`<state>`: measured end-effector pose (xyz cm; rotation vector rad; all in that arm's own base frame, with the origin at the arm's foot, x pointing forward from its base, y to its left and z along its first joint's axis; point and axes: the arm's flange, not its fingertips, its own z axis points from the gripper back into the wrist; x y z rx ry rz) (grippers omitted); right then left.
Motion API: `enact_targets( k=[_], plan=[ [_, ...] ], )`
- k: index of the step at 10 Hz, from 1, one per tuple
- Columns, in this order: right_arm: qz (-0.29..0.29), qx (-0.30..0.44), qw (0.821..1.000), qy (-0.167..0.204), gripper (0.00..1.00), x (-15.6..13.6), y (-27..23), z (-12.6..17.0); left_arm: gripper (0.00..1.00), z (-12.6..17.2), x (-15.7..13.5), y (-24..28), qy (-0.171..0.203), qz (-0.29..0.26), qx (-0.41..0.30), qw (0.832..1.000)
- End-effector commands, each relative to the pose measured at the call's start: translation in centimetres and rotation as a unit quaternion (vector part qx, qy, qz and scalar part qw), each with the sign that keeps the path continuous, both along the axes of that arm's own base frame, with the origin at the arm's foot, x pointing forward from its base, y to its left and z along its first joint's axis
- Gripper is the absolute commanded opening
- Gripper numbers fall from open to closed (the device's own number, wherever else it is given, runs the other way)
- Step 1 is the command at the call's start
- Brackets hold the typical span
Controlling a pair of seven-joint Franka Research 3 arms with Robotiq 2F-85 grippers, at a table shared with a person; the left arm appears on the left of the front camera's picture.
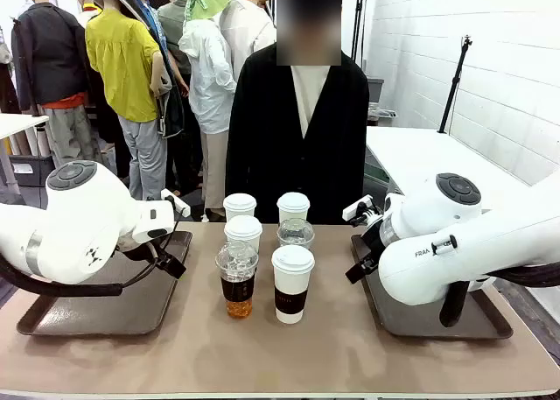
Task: Distribute the coffee onto the tray.
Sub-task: Pick up one iced Americano and place it on the right Handle tray.
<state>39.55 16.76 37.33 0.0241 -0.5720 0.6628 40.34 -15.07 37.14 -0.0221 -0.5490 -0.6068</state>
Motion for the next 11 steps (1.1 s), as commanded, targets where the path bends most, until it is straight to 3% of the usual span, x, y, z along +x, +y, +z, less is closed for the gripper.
enact_targets(
  k=[1, 11],
  plan=[
    [0.000, 0.000, 1.000, 0.000, 1.00, 0.00, 0.00, 0.00, 1.00, 0.01, -0.01, 0.00, 0.000, 0.000, 0.000, 1.000],
    [0.000, 0.000, 1.000, 0.000, 1.00, 0.00, 0.00, 0.00, 1.00, 0.01, -0.01, 0.00, 0.000, 0.000, 0.000, 1.000]
  ],
)
